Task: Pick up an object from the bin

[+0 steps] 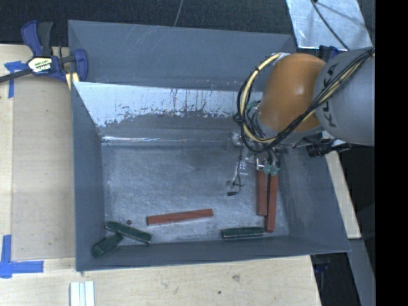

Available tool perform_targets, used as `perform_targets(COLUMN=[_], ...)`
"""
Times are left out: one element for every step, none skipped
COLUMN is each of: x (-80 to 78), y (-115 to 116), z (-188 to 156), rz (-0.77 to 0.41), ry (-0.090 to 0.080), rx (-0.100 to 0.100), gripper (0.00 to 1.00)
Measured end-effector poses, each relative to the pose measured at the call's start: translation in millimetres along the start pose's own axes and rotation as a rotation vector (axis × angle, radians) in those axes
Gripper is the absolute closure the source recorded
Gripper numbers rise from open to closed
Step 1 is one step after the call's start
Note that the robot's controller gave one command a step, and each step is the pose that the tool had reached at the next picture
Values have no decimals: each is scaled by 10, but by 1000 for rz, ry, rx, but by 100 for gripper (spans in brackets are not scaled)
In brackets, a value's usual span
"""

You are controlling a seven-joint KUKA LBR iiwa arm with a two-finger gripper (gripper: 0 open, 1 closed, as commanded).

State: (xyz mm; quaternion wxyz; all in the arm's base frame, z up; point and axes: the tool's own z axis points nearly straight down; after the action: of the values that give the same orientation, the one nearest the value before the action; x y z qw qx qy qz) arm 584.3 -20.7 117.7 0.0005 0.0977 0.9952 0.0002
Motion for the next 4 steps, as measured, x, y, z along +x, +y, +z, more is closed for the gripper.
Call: perform_targets(x=[4, 3, -303, -292], y=[-238, -842, -1035, -1039], z=[29, 364, 453, 467], rz=[-339, -489, -638, -636], ry=[1, -4, -6, -3], rx=[1, 1, 1, 0], gripper=[0, 0, 100, 0])
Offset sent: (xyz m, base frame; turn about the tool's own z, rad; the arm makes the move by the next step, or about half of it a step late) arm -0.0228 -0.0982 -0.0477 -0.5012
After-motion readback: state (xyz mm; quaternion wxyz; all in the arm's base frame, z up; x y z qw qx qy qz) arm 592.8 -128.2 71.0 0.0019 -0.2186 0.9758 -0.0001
